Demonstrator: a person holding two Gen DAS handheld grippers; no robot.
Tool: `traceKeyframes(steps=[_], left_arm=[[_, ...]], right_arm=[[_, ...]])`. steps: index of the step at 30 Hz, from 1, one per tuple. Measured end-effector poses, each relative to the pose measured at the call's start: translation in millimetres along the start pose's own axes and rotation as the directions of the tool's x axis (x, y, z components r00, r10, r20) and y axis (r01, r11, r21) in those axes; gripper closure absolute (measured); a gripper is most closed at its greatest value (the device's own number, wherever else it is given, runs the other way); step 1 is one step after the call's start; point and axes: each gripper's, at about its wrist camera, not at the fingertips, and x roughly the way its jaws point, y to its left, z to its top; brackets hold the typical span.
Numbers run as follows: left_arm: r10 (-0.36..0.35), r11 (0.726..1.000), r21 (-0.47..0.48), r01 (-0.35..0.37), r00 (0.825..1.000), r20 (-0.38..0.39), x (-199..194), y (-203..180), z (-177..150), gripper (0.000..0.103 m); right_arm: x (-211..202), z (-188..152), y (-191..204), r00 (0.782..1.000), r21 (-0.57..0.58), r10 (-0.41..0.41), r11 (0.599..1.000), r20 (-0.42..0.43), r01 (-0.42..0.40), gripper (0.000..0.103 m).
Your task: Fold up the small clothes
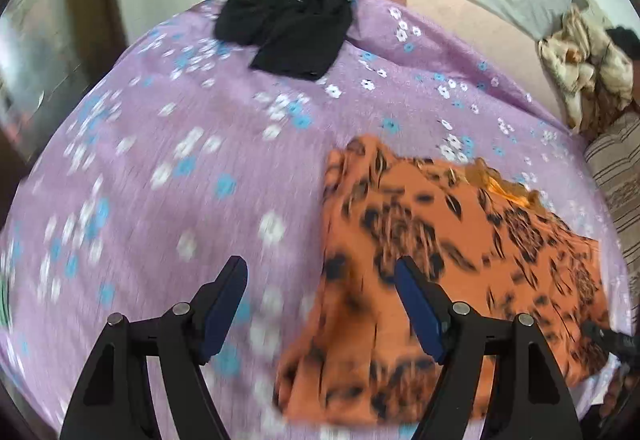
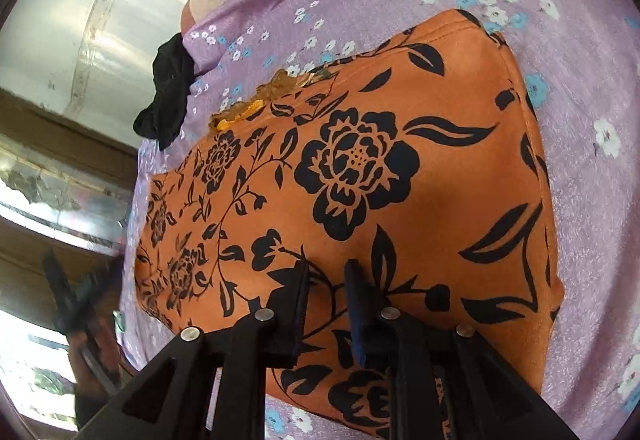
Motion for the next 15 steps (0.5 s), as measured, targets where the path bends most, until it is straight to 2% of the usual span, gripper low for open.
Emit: traceKeyframes(steps=[2,5,7,9,11,15], left_arm=[[0.012,0.999,0.049,-0.009,0.998,-0.057,34.5,-9.5,23.8,0.027],[0.070,0.995,0.073,-0.061,0.988,-0.134,79.0,-9.5,48.6,0.026],[0.078,0.997,0.025,-0.075,0.984,-0.162,98.8,3.8,57.7,0.025],[0.083,0.995,-0.042,-0.091,0.983,-0.161,103.4,20.2,65.0,0.024],[0.055,0.994,-0.079,-0.069,0.984,-0.167,99.0,28.4,64.2,0.024],[0.090,0.995,-0.046,-0.093,0.993,-0.075,64.6,27.0,53.8,0.024]], right_arm=[[2.4,0.1,1.3,1.000,0.005,0.010,1.000,0.004,-0.010,0.082],[0.7,0.1,-4.2,0.999,0.022,0.039,0.999,0.006,-0.039,0.082],[1.0,0.9,-6.1,0.999,0.027,0.051,0.998,0.004,-0.051,0.082],[0.3,0.8,-6.9,0.998,0.026,0.055,0.998,0.003,-0.055,0.082],[0.5,0.7,-6.9,0.999,0.020,0.053,0.998,0.002,-0.053,0.082],[-0.2,1.5,-7.8,0.999,0.033,0.054,0.998,-0.002,-0.054,0.082]])
